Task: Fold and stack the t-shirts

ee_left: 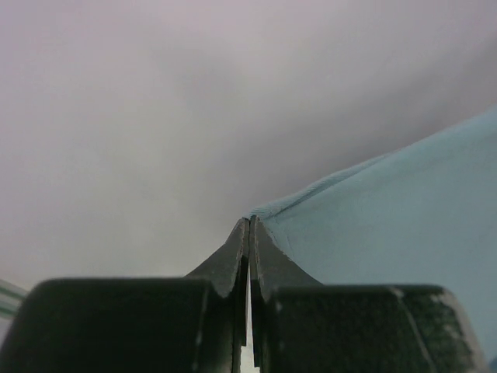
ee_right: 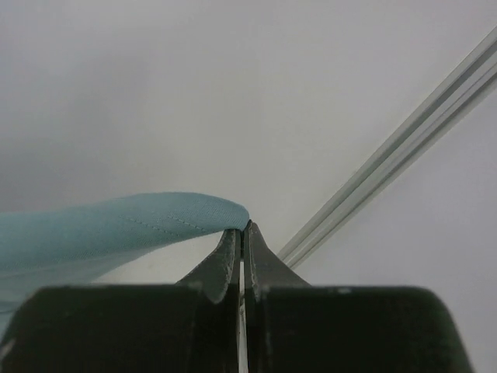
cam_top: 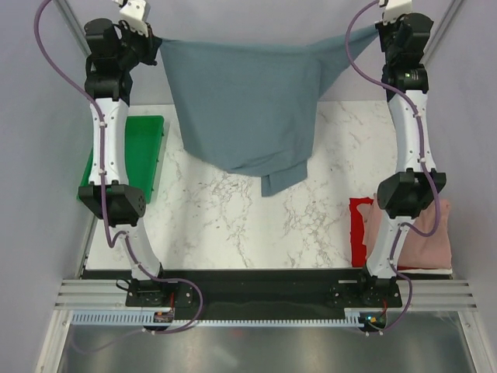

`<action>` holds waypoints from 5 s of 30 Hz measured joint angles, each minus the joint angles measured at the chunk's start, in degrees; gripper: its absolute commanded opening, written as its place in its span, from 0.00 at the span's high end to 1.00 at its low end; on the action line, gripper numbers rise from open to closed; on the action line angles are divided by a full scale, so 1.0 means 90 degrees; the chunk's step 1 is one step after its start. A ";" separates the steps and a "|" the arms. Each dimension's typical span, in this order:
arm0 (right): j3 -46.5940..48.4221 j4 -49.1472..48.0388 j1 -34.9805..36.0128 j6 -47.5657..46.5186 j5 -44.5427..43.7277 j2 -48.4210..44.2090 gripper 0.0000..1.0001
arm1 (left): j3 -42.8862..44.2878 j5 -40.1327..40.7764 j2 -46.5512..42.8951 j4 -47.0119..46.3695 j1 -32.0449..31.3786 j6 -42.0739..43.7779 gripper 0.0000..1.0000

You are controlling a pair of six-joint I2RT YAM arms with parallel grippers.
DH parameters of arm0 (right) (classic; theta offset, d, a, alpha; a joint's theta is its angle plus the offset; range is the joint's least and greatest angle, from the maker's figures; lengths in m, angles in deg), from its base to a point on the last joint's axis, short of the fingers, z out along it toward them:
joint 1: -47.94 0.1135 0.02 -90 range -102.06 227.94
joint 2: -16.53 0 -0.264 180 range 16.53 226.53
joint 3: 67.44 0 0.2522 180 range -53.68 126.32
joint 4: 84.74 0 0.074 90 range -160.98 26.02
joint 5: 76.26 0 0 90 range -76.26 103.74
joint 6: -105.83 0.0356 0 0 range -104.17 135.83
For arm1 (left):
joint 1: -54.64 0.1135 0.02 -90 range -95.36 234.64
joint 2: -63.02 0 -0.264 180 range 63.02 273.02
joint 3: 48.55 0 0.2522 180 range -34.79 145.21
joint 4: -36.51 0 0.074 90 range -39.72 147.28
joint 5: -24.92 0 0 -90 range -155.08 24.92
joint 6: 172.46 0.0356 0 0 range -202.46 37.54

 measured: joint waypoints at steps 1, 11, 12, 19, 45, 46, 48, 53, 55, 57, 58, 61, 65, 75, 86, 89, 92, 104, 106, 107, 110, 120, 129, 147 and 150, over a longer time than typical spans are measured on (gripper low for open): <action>-0.0005 -0.0117 0.0000 -0.0029 -0.0010 -0.0053 1.00 | 0.0083 -0.0007 -0.0029 -0.0124 -0.0002 -0.0012 0.98; -0.2319 -0.0583 0.0029 -0.0636 0.0117 -0.2533 1.00 | -0.1409 -0.0294 -0.1970 -0.0651 0.0012 0.0080 0.98; -0.2645 -0.0597 0.0029 -0.0716 0.0175 -0.2892 1.00 | -0.1829 -0.0342 -0.2385 -0.0634 0.0017 0.0182 0.98; -0.5083 0.0641 0.0002 -0.1326 0.1326 -0.5712 1.00 | -0.5916 -0.0515 -0.6113 -0.0301 0.0036 0.1071 0.98; -0.5304 0.3910 0.0539 -0.1120 0.3997 -0.3218 0.44 | -0.6980 -0.0665 -0.4595 0.2509 0.0046 0.1838 0.44; -0.5112 0.3810 0.0602 -0.1066 0.3966 -0.2849 0.44 | -0.6749 -0.0663 -0.4092 0.2533 0.0046 0.1724 0.44; -0.4539 0.3730 0.0699 -0.0920 0.3915 -0.2006 0.44 | -0.6312 -0.0624 -0.3288 0.2545 0.0049 0.1525 0.46; -0.2788 0.3512 0.0823 -0.0491 0.3755 -0.0136 0.43 | -0.5083 -0.0325 -0.1661 0.2616 0.0056 0.1064 0.48; -0.2074 0.3388 0.0828 -0.0282 0.3657 0.0466 0.42 | -0.4716 -0.0260 -0.1265 0.2640 0.0058 0.0923 0.49; -0.1489 0.3167 0.0840 -0.0068 0.3536 0.0954 0.41 | -0.4408 -0.0238 -0.0918 0.2662 0.0056 0.0782 0.50; -0.1185 0.3082 0.0855 0.0044 0.3466 0.1222 0.41 | -0.4269 -0.0221 -0.0750 0.2647 0.0051 0.0729 0.51; -0.0449 0.2679 0.0913 0.0308 0.3208 0.1902 0.41 | -0.4119 -0.0112 -0.0403 0.2642 -0.0036 0.0685 0.56; -0.0131 0.2125 0.1129 0.0510 0.2941 0.2545 0.39 | -0.4119 0.0010 -0.0073 0.2722 -0.0447 0.0695 0.60; -0.0131 0.1260 0.1766 0.0852 0.2720 0.3356 0.27 | -0.3599 0.0219 0.1197 0.2880 -0.1984 0.0811 0.73; -0.0797 0.1360 0.1659 0.0775 0.2943 0.3179 0.18 | -0.3286 0.0228 0.1681 0.3024 -0.2249 0.0814 0.71; -0.0860 0.1593 0.1659 0.0777 0.3135 0.3179 0.19 | -0.3215 0.0223 0.1695 0.3024 -0.2220 0.0811 0.71; -0.0860 0.1702 0.1666 0.0775 0.3349 0.3177 0.25 | -0.3138 0.0219 0.1758 0.3016 -0.2198 0.0811 0.71; -0.1258 0.2531 0.1676 0.0797 0.4240 0.2810 1.00 | -0.3138 0.0197 0.1853 0.3016 -0.2108 0.0806 0.71; -0.1472 0.2657 0.1683 0.0777 0.4308 0.2557 1.00 | -0.3138 0.0189 0.1853 0.3011 -0.2042 0.0804 0.71; -0.1583 0.2715 0.1693 0.0748 0.4325 0.2397 1.00 | -0.3138 0.0189 0.1851 0.3011 -0.2004 0.0801 0.70; -0.1960 0.2946 0.1780 0.0563 0.4354 0.1804 1.00 | -0.3123 0.0180 0.1853 0.2990 -0.1872 0.0767 0.71; -0.3852 0.4022 0.3546 -0.0816 0.3385 0.0058 0.54 | -0.2970 0.0158 0.1749 0.2943 -0.1574 0.0629 0.69; -0.4197 0.4631 0.3546 -0.0610 0.2919 0.0041 0.50 | -0.2650 0.0087 0.1671 0.2895 -0.1399 0.0588 0.68; -0.2363 0.3733 0.1763 0.0420 0.4335 0.1690 0.61 | -0.2361 0.0406 0.1664 0.3043 -0.1372 0.0532 0.67; -0.1977 0.3747 0.1705 0.0588 0.4668 0.2215 0.61 | -0.2361 0.0498 0.1664 0.3123 -0.1372 0.0549 0.67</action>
